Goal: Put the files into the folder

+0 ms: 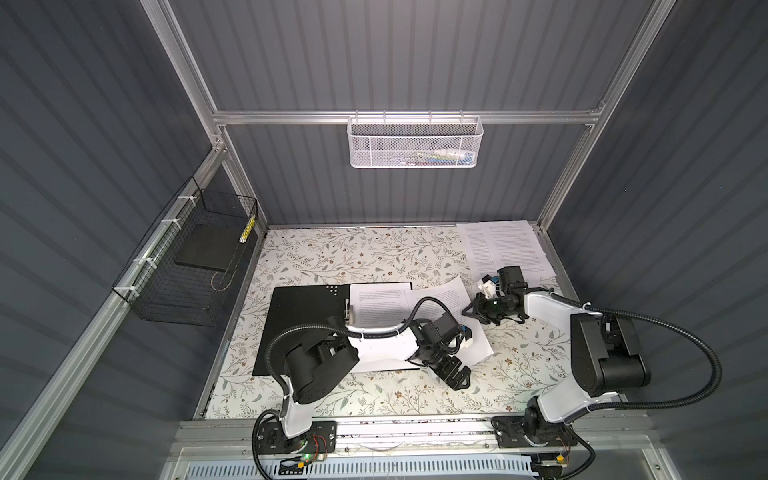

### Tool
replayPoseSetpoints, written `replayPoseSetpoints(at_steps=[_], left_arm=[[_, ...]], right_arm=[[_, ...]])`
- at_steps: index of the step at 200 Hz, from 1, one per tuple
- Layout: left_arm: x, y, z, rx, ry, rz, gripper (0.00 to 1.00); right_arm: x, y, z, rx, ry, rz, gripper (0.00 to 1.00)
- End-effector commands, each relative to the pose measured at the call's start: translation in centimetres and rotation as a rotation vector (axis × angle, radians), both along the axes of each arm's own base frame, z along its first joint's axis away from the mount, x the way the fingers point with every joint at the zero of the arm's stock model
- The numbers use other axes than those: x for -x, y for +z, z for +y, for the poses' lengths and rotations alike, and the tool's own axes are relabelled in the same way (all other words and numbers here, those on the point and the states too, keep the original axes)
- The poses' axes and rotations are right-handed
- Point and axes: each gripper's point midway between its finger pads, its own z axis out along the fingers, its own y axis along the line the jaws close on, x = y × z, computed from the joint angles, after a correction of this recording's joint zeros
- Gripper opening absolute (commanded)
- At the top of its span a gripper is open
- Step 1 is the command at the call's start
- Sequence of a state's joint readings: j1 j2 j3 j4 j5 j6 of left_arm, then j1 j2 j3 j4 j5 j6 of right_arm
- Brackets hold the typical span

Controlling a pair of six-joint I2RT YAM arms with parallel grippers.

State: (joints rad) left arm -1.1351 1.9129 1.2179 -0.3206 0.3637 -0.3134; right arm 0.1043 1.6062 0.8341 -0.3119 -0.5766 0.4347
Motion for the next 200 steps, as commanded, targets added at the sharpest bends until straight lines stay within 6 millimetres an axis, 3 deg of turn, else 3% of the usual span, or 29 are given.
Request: replayPoseSetpoints(at_steps=[1,21,33,56,74,99,124,147,168,200], left_arm=[[0.5,-1.1,2.5,-0.106,0.005,0.025,1.0],[0.2,0.6,1.6,-0.061,0.004,0.017,1.0],[-0.1,2.5,0.6,-0.009,0.004,0.008,1.0],[-1.1,8.4,-1.0,0.138,0.024,-0.065,1.0],[-2.7,13.8,-0.4,0.265,0.091,-0.211,1.0],[-5.4,19.2,4.3,0.327,0.246,-0.488,1.0],[-7.1,21.5,11.0,0.272,0.38,-0.718,1.0],[-7.7,22.3,16.7,0.204,0.492,-0.861,1.0],[-7.8,22.7,20.7,0.159,0.56,-0.942,1.0],[-7.1,22.7,23.6,0.155,0.604,-0.964,1.0]], right_arm=[[0.1,0.9,-0.4,0.027,0.003,-0.015,0.12],[0.1,1.7,-0.4,0.023,0.0,-0.024,0.0],[0.1,2.2,-0.5,0.024,-0.005,-0.035,0.0],[0.6,3.6,-0.9,0.04,-0.036,-0.052,0.0],[1.0,5.5,-1.2,0.039,-0.067,-0.092,0.0],[1.7,8.8,-0.9,0.055,-0.099,-0.159,0.0],[2.1,13.0,0.6,0.052,-0.12,-0.25,0.0],[1.9,16.3,3.9,0.017,-0.099,-0.324,0.0],[1.3,18.7,8.1,-0.019,-0.043,-0.377,0.0],[0.5,22.5,16.1,-0.095,0.096,-0.43,0.0]])
